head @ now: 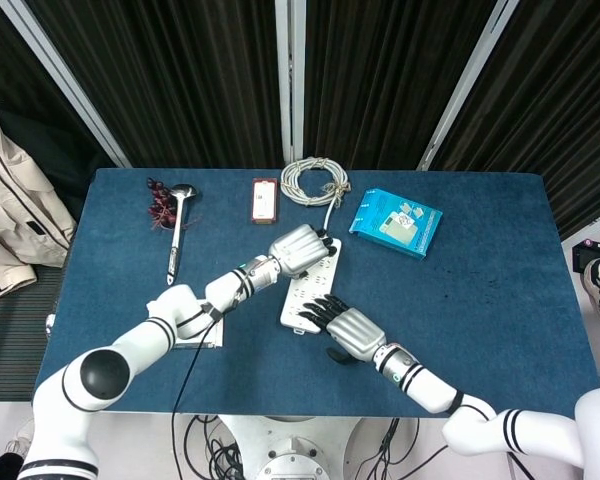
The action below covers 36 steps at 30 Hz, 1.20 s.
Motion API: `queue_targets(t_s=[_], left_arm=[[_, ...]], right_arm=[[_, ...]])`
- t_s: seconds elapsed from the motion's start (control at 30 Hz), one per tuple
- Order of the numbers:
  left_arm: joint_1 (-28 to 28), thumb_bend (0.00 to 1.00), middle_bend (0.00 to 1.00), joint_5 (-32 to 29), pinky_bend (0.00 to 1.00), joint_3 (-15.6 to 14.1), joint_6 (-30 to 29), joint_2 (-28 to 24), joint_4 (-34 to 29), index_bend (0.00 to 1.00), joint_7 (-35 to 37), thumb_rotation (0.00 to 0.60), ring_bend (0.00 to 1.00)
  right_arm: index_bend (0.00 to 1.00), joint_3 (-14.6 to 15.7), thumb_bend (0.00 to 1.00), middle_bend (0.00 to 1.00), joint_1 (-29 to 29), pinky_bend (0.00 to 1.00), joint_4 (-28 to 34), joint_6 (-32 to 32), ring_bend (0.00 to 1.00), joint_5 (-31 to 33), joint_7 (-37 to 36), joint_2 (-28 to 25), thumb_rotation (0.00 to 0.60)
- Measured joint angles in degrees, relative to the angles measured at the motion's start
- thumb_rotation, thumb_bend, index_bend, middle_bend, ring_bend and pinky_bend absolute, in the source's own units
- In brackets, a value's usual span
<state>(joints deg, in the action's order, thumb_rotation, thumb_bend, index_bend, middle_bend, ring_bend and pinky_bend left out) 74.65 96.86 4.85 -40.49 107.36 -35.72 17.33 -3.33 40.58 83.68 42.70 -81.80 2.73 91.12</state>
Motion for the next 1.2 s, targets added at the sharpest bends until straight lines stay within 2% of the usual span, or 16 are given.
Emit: queue_targets(t_s=[0.37,0.57,0.67,0.9,1.2], left_arm=[[1.26,0.3,0.37,2.11,0.58,-4.8,-2.5,5.02,10.78,0.38,3.47,0.6,0.37],[1.08,0.35,0.49,2.16,0.71,-6.2,-3.52,7.01,15.33,0.45,4.05,0.6,0.5],[0.86,0.36,0.54,1.77,0.75,-6.51,-3.79,7.67,17.06,0.47,4.86,0.6,0.55],[0.6,0.38,0.6,0.87,0.81,-7.04,-3.99,8.37,18.1,0.51,7.85,0.6,0.59],[0.18,0.42,0.68,-1.3,0.86,-6.24,-4.67,8.92,19.08,0.58,12.09,0.6,0.64]], right_arm=[[0.0,0.63,0.37,0.05,1.03,0.0,-1.29,-0.76,0.0,1.01,-0.5,0.83,0.6],[0.0,0.95,0.37,0.05,1.46,0.0,-1.56,-1.01,0.0,1.36,-0.53,1.03,0.6],[0.0,1.1,0.37,0.05,1.58,0.0,-1.55,-1.07,0.0,1.63,-0.41,1.05,0.6],[0.0,1.38,0.37,0.05,1.7,0.0,-1.32,-0.92,0.0,2.17,-0.01,1.04,0.6],[0.0,1.69,0.37,0.05,1.86,0.0,-1.51,-1.05,0.0,2.96,0.34,1.19,0.6]])
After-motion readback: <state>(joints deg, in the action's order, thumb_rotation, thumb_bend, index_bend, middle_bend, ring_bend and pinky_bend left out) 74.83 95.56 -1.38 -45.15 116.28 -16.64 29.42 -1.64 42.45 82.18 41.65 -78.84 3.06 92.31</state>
